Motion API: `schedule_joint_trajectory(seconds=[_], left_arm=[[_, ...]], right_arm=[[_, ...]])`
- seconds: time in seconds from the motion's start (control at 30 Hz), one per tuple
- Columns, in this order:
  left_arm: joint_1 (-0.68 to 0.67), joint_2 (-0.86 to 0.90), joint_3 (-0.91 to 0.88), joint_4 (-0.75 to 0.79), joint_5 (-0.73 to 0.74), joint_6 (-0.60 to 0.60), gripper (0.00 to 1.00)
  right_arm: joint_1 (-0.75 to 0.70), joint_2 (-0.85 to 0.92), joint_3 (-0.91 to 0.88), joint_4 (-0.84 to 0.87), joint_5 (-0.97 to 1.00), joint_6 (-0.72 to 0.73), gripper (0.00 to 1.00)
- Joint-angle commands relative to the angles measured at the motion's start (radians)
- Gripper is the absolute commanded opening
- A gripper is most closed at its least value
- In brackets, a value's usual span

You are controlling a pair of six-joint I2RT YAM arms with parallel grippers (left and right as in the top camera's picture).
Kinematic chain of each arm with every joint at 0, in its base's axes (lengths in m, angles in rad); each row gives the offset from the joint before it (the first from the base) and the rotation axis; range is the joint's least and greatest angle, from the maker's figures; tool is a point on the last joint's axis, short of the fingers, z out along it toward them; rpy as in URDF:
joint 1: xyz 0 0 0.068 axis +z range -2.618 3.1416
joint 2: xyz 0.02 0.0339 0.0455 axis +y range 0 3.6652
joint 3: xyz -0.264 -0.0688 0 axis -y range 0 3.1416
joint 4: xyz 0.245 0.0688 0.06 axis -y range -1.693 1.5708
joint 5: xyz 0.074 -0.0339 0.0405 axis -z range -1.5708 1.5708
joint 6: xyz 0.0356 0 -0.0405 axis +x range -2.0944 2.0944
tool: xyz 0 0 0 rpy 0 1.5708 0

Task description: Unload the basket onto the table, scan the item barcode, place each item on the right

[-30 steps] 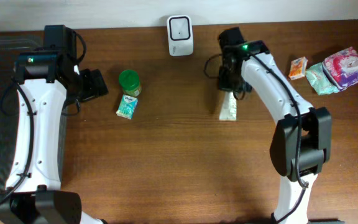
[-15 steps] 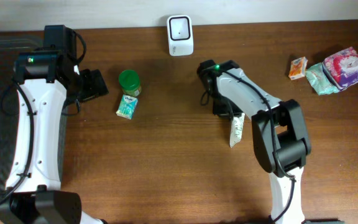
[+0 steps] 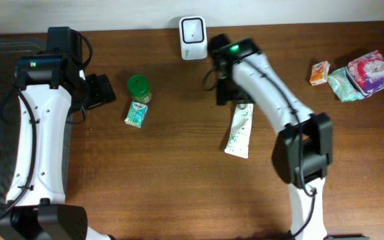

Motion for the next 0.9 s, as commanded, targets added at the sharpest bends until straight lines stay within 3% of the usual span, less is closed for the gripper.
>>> schedule_joint_trajectory(seconds=[0.0,0.07,0.13,0.17,0.23,0.33,0.43,0.53,0.63,0.7,0.83,0.87], left_arm=[[0.001,-0.004,0.003,0.000,-0.007,0.013,0.99],[0.001,-0.004,0.003,0.000,-0.007,0.013,0.99],[0.001,-0.004,0.003,0.000,-0.007,0.013,0.99],[0.001,-0.004,0.003,0.000,-0.007,0.013,0.99],[0.001,-0.004,0.003,0.000,-0.007,0.013,0.99],[0.001,-0.004,0.003,0.000,-0.007,0.013,0.99],[0.001,-0.004,0.003,0.000,-0.007,0.013,0.99],[0.001,-0.004,0.003,0.000,-0.007,0.013,0.99],[0.001,-0.004,0.003,0.000,-0.007,0.013,0.99],[0.001,-0.004,0.003,0.000,-0.007,0.013,0.99],[0.001,-0.004,0.003,0.000,-0.007,0.013,0.99],[0.001,-0.004,0.003,0.000,-0.007,0.013,0.99]], right_arm=[[-0.111,-0.008,-0.032,-0.062,-0.119,-0.209,0.82],[-0.159,-0.008,-0.145,-0.008,-0.381,-0.349,0.81],[-0.163,-0.008,-0.233,0.085,-0.454,-0.351,0.81],[-0.163,-0.008,-0.279,0.129,-0.462,-0.350,0.76],[-0.163,-0.008,-0.343,0.203,-0.462,-0.349,0.57],[-0.140,-0.008,-0.381,0.281,-0.492,-0.347,0.05],[-0.069,-0.008,-0.327,0.359,-0.491,-0.267,0.04],[-0.045,-0.008,-0.117,0.444,-0.492,-0.159,0.04],[-0.045,-0.006,-0.052,0.731,-0.484,-0.066,0.04],[-0.045,0.013,-0.052,0.915,-0.484,0.096,0.04],[-0.042,0.028,-0.052,1.160,-0.456,0.152,0.04],[-0.037,0.046,-0.052,1.213,-0.365,0.151,0.04]])
